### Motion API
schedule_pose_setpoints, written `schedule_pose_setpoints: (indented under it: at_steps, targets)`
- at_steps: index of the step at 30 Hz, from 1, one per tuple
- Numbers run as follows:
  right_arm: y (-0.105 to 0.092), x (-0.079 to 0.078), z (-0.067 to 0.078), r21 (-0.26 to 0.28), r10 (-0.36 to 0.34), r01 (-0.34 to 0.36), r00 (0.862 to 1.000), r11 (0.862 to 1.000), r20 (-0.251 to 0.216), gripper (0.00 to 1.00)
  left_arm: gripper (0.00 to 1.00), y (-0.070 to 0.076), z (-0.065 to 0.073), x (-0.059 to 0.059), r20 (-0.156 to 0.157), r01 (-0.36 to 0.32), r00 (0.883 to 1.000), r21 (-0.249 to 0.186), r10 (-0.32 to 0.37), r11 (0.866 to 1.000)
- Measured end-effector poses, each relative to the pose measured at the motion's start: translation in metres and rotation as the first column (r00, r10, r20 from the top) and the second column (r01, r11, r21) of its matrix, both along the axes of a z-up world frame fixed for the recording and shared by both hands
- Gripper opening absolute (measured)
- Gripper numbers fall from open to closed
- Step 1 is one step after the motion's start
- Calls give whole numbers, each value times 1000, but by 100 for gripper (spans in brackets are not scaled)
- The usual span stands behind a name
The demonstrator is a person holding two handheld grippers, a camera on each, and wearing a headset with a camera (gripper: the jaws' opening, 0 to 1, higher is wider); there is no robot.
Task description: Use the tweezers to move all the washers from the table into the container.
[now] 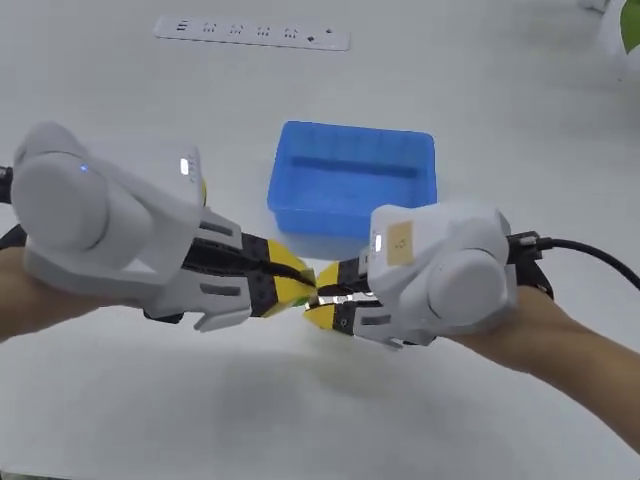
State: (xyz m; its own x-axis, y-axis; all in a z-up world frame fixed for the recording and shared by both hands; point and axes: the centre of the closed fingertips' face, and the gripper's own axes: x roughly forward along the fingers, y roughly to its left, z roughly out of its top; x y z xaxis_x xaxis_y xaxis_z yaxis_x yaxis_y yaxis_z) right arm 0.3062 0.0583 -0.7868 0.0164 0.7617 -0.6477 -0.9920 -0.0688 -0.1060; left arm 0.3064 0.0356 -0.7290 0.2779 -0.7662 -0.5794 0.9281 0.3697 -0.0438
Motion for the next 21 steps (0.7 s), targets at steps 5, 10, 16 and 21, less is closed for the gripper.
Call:
schedule_pose_setpoints:
  at_steps: [5,10,16,21]
  targets:
    - [1,0,0,4,-10,10,1000,1000,-14,10,8,3,-1,-2,-1,1,1000,11,-1,1000]
    - [1,0,1,5,-23,23,999,1000,-24,10,8,5,3,-1,-25,-36,999,-31,35,999]
    - [-2,-3,5,10,-23,24,999,1000,-38,10,8,7,5,-3,-14,-23,1000,-15,23,1000]
    - [-3,-3,11,12,-24,24,999,1000,-26,10,8,4,12,-4,3,-11,1000,-13,11,1000]
